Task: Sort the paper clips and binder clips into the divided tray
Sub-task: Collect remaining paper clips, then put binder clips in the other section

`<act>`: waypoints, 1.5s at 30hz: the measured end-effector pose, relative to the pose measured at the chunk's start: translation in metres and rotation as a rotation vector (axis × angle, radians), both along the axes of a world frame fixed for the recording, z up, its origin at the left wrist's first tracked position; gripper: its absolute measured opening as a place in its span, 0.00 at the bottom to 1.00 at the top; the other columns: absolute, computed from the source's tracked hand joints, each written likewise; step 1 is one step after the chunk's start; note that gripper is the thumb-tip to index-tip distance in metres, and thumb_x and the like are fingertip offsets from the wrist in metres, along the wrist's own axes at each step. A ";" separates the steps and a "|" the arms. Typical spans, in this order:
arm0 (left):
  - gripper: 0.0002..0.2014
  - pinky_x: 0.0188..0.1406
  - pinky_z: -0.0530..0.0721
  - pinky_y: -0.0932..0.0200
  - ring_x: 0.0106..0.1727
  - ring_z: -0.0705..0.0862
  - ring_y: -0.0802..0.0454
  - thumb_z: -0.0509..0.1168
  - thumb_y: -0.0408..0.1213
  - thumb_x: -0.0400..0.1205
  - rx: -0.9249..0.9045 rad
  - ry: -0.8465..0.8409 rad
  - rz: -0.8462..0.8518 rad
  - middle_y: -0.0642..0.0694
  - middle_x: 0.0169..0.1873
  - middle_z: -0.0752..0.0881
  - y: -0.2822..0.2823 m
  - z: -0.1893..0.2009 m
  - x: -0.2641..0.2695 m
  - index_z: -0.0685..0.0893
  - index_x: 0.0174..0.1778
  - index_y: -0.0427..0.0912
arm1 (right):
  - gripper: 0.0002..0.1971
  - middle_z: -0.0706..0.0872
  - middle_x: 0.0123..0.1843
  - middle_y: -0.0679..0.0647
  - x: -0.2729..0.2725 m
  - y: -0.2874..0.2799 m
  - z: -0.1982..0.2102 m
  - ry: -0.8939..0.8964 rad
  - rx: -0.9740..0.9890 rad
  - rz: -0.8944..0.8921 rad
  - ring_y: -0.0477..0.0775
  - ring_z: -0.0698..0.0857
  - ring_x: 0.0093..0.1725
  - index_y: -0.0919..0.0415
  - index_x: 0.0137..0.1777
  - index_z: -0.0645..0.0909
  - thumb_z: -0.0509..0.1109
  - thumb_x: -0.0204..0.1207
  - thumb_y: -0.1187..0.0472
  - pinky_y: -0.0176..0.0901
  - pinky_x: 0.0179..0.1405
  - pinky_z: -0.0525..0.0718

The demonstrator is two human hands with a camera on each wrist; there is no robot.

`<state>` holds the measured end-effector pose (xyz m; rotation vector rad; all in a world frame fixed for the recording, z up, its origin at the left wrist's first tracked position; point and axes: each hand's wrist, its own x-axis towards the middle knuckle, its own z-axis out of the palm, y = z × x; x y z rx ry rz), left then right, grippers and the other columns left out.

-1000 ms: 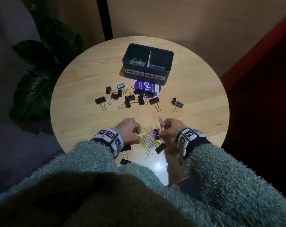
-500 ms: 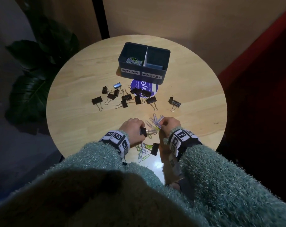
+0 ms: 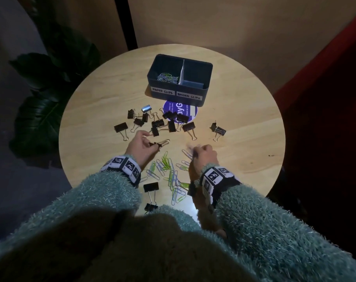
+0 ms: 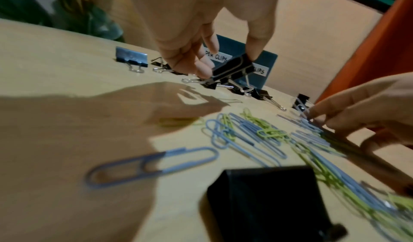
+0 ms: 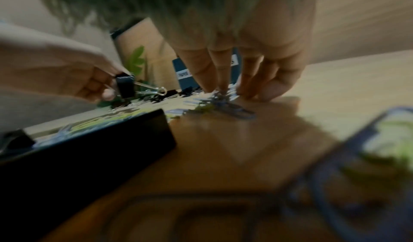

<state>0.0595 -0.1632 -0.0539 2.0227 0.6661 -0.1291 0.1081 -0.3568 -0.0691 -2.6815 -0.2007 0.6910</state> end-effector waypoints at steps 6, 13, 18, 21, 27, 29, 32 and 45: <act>0.25 0.47 0.80 0.61 0.53 0.80 0.49 0.72 0.32 0.75 0.140 0.030 -0.004 0.47 0.54 0.79 0.022 -0.002 -0.004 0.74 0.67 0.45 | 0.14 0.82 0.58 0.51 0.011 -0.007 0.020 0.182 0.319 -0.125 0.52 0.80 0.55 0.58 0.58 0.84 0.60 0.81 0.68 0.46 0.57 0.82; 0.07 0.42 0.86 0.56 0.42 0.84 0.47 0.72 0.25 0.73 0.014 0.243 -0.079 0.45 0.37 0.83 0.036 0.000 -0.023 0.83 0.38 0.40 | 0.07 0.86 0.42 0.52 0.009 -0.023 0.033 0.245 0.141 0.000 0.53 0.85 0.46 0.57 0.39 0.82 0.77 0.67 0.58 0.44 0.41 0.84; 0.15 0.38 0.88 0.52 0.30 0.82 0.48 0.78 0.24 0.66 -0.107 0.454 -0.113 0.43 0.30 0.83 0.042 0.000 -0.039 0.82 0.45 0.32 | 0.18 0.87 0.45 0.52 -0.008 -0.012 0.023 0.373 -0.172 0.342 0.53 0.85 0.46 0.60 0.47 0.84 0.78 0.66 0.47 0.47 0.50 0.85; 0.12 0.29 0.81 0.56 0.26 0.80 0.46 0.76 0.22 0.68 -0.035 0.458 -0.138 0.38 0.31 0.85 0.034 -0.003 -0.043 0.83 0.45 0.32 | 0.13 0.89 0.50 0.57 0.000 -0.020 0.024 0.368 -0.191 0.327 0.54 0.85 0.45 0.61 0.50 0.87 0.77 0.69 0.56 0.45 0.48 0.84; 0.09 0.51 0.86 0.52 0.42 0.83 0.47 0.71 0.24 0.73 0.060 0.257 -0.205 0.45 0.39 0.84 0.015 -0.008 -0.043 0.85 0.45 0.40 | 0.10 0.84 0.49 0.60 0.000 -0.013 0.035 0.122 -0.288 0.333 0.61 0.85 0.55 0.65 0.54 0.82 0.68 0.75 0.62 0.45 0.49 0.80; 0.08 0.45 0.87 0.49 0.39 0.83 0.47 0.73 0.26 0.73 0.066 0.284 -0.155 0.44 0.39 0.84 0.021 -0.004 -0.044 0.83 0.43 0.40 | 0.04 0.85 0.48 0.54 -0.012 -0.006 0.035 0.134 -0.084 0.247 0.57 0.85 0.52 0.59 0.48 0.83 0.70 0.74 0.63 0.41 0.49 0.79; 0.10 0.25 0.80 0.57 0.25 0.80 0.47 0.75 0.32 0.73 -0.040 0.498 -0.101 0.39 0.31 0.85 0.036 -0.001 -0.049 0.82 0.42 0.32 | 0.03 0.87 0.39 0.53 -0.034 0.001 0.033 0.605 0.256 0.087 0.50 0.87 0.38 0.63 0.45 0.84 0.72 0.72 0.69 0.37 0.39 0.86; 0.08 0.45 0.80 0.61 0.48 0.82 0.50 0.69 0.34 0.79 0.059 0.230 -0.355 0.46 0.48 0.84 -0.016 0.007 -0.032 0.85 0.53 0.43 | 0.09 0.83 0.36 0.56 -0.009 -0.007 0.037 0.586 0.438 -0.188 0.50 0.81 0.32 0.62 0.41 0.82 0.65 0.75 0.75 0.42 0.35 0.86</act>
